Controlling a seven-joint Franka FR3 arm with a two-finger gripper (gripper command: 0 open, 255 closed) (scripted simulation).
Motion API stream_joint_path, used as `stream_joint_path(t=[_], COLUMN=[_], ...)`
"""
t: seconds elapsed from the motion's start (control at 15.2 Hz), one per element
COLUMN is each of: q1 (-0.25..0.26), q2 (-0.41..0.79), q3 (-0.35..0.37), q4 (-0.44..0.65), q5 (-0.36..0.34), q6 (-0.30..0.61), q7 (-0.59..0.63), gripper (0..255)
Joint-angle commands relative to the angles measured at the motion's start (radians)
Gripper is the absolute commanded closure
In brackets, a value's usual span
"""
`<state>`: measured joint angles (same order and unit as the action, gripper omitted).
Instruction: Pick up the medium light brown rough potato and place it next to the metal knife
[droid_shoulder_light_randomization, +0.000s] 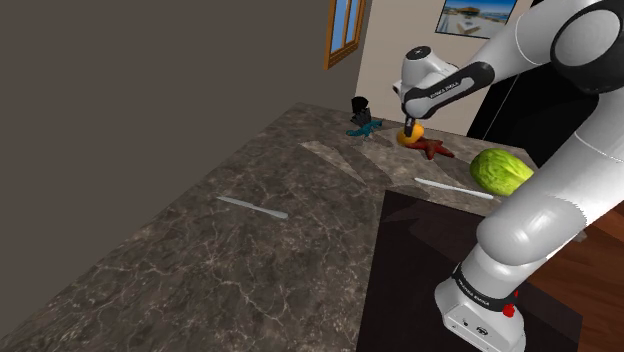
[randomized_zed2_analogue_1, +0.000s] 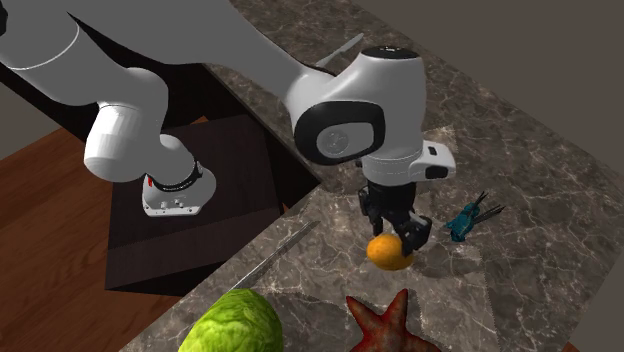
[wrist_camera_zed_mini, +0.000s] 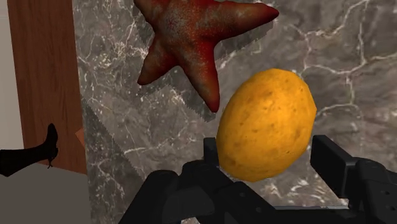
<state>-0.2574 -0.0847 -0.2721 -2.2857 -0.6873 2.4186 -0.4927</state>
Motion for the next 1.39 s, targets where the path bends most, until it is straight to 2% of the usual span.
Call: stream_joint_path(t=[0.0, 0.33, 0.79, 1.32], q1=[0.002, 0.007, 0.079, 0.173], q2=[-0.019, -0.045, -0.150, -0.208], q3=[0.001, 0.004, 0.118, 0.258], q4=[0.011, 0.036, -0.057, -0.096], q5=[0.013, 0.036, 0.023, 0.071], q6=[-0.026, -0.073, -0.177, -0.300], q7=[-0.021, -0.053, 0.111, 0.278], gripper=[255, 255, 255, 255])
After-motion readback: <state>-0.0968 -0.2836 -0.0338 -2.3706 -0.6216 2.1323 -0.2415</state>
